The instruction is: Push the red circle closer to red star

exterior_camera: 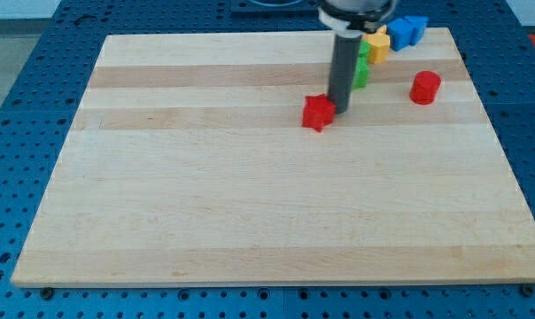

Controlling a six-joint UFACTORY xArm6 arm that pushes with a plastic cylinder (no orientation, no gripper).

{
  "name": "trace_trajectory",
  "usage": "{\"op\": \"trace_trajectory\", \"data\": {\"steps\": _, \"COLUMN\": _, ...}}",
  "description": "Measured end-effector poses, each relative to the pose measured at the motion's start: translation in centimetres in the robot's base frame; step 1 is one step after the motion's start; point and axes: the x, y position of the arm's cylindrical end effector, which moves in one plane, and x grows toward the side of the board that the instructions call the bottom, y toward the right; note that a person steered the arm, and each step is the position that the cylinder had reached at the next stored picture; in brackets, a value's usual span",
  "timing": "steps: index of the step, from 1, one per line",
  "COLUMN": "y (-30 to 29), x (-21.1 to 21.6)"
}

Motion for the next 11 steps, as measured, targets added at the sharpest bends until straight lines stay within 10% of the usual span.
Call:
{"op": "trace_trajectory", "data": {"steps": 7, "y": 19.4, "x": -8.3}}
{"op": "trace_trajectory", "data": {"steps": 11, "y": 12.0, "x": -3.1}}
